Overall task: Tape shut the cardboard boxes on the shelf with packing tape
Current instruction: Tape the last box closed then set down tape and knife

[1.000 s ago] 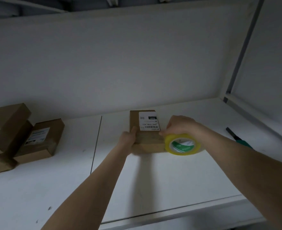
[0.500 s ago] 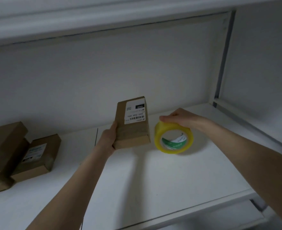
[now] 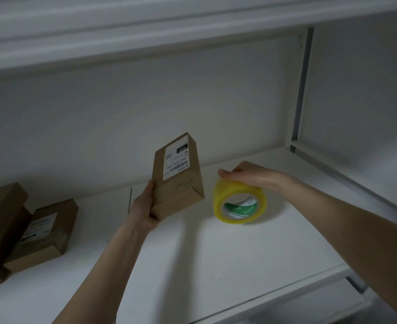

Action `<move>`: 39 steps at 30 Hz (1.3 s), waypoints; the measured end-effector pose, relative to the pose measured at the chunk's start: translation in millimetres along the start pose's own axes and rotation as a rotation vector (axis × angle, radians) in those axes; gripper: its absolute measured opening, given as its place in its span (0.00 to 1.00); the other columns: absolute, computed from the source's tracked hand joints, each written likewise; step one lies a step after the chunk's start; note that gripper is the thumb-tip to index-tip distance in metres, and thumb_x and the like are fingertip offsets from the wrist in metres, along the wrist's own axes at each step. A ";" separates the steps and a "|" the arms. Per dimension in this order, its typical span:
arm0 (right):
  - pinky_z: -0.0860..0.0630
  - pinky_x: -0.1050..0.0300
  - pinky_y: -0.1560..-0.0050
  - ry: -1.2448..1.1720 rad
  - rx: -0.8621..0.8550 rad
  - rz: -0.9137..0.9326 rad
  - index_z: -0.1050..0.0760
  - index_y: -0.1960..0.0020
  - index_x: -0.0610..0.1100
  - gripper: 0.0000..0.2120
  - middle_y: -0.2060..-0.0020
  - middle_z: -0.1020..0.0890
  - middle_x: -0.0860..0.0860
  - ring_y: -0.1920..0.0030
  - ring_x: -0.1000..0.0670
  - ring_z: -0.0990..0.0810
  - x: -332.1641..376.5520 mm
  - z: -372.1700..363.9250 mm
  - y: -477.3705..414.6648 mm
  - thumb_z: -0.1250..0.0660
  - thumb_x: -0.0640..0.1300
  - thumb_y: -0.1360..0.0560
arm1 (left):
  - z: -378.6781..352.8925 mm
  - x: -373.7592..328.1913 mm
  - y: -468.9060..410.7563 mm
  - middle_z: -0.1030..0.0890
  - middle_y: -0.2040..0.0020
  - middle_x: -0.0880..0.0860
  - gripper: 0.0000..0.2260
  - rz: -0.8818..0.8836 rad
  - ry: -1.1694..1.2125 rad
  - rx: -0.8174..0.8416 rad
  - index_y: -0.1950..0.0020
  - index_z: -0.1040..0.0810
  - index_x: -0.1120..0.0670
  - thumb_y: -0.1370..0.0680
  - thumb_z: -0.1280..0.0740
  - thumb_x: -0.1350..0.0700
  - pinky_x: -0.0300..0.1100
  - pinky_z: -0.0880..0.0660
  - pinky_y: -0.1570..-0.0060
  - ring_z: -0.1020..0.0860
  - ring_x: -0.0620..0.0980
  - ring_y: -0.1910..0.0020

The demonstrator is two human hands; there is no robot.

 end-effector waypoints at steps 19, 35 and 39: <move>0.31 0.57 0.65 0.180 -0.132 0.034 0.27 0.69 0.45 0.28 0.72 0.24 0.51 0.68 0.51 0.24 37.9 -25.6 -2.7 0.39 0.69 0.27 | -32.3 40.4 1.9 0.20 0.67 0.55 0.16 -0.029 -0.338 -0.044 0.59 0.24 0.56 0.17 0.47 0.56 0.40 0.28 0.69 0.24 0.50 0.67; 0.30 0.56 0.56 0.410 -0.058 -0.116 0.25 0.50 0.48 0.27 0.56 0.23 0.50 0.49 0.45 0.20 9.7 -75.9 -7.9 0.41 0.72 0.28 | -31.8 44.1 -18.8 0.26 0.33 0.60 0.20 -0.353 -1.191 -0.044 0.26 0.37 0.53 0.16 0.51 0.48 0.47 0.31 0.41 0.26 0.59 0.38; 0.30 0.57 0.53 0.496 -0.090 -0.108 0.23 0.43 0.45 0.20 0.46 0.19 0.47 0.45 0.44 0.21 12.8 -82.7 -3.6 0.42 0.59 0.22 | -56.4 38.5 -29.9 0.29 0.31 0.59 0.35 -0.276 -1.572 -0.057 0.23 0.46 0.57 0.22 0.46 0.36 0.51 0.30 0.39 0.28 0.60 0.35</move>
Point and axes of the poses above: each hand's wrist, its own y-axis away from the middle knuckle, its own z-axis out of the back of the hand, x = y × z, the point moved 1 cm from there along -y, towards the middle knuckle
